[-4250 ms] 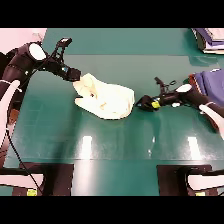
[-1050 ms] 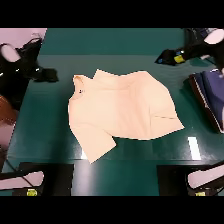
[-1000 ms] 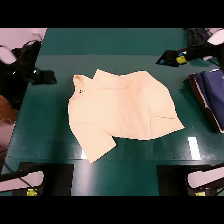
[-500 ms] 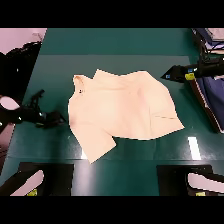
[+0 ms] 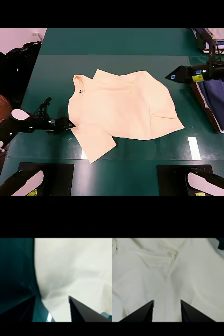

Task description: Fold the shirts.

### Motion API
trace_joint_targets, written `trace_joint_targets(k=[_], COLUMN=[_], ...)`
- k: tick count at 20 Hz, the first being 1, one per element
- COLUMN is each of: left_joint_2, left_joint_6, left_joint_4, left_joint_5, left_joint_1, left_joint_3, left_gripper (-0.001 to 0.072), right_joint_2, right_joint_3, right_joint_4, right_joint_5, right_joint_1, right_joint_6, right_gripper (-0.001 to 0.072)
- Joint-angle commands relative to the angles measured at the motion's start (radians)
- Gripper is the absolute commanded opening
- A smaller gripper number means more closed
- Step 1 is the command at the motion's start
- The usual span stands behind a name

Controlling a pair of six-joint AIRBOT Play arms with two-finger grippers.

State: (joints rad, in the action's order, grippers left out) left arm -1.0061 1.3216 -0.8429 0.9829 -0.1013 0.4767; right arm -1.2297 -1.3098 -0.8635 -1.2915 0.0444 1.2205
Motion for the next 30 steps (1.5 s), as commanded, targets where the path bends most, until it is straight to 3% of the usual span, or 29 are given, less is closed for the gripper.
trace_joint_targets(k=[1,3,4,5,8,9,10,12,14,22,23,27,30], left_joint_2=[-0.001,-0.001,0.000,0.000,0.000,0.000,0.000,0.000,0.000,0.000,0.000,0.008,0.092], left_joint_6=[-0.012,-0.011,-0.010,-0.013,-0.013,-0.013,-0.013,-0.014,-0.014,-0.020,-0.020,-0.020,-0.012], left_joint_4=[0.038,0.036,0.038,0.037,0.037,0.037,0.038,0.040,0.039,0.039,0.039,0.026,0.005], left_joint_5=[-0.118,-0.145,-0.149,-0.154,-0.143,-0.136,-0.136,-0.134,-0.136,-0.134,-0.133,-0.095,-0.098], left_joint_1=[0.116,0.154,0.153,0.153,0.153,0.154,0.154,0.154,0.154,0.154,0.154,0.153,0.153], left_joint_3=[-0.008,-0.008,-0.005,0.003,0.062,0.089,0.112,0.145,0.152,0.152,0.152,0.161,0.264], left_gripper=[0.0496,0.0493,0.0306,0.0021,0.0028,0.0028,0.0028,0.0029,0.0028,0.0029,0.0029,0.0028,0.0028], right_joint_2=[0.021,0.042,0.064,0.091,0.178,0.197,0.207,0.201,0.160,-0.004,-0.010,0.048,0.184], right_joint_3=[0.003,0.055,0.107,0.167,0.373,0.430,0.488,0.580,0.642,0.690,0.689,0.687,0.643], right_joint_4=[-0.003,-0.002,-0.005,-0.006,-0.139,-0.195,-0.228,-0.227,-0.200,-0.109,-0.094,-0.072,-0.068], right_joint_5=[-0.102,-0.143,-0.150,-0.150,-0.153,-0.153,-0.147,-0.120,-0.100,0.056,0.079,0.159,0.159], right_joint_1=[-0.066,-0.142,-0.193,-0.247,-0.428,-0.482,-0.538,-0.613,-0.628,-0.485,-0.464,-0.413,-0.414], right_joint_6=[0.001,0.002,0.001,0.001,0.001,0.001,0.002,0.012,0.013,0.010,0.010,0.008,0.009], right_gripper=[0.0387,0.0388,0.0387,0.0387,0.0392,0.0503,0.0562,0.0550,0.0422,0.0407,0.0379,0.0017,0.0017])
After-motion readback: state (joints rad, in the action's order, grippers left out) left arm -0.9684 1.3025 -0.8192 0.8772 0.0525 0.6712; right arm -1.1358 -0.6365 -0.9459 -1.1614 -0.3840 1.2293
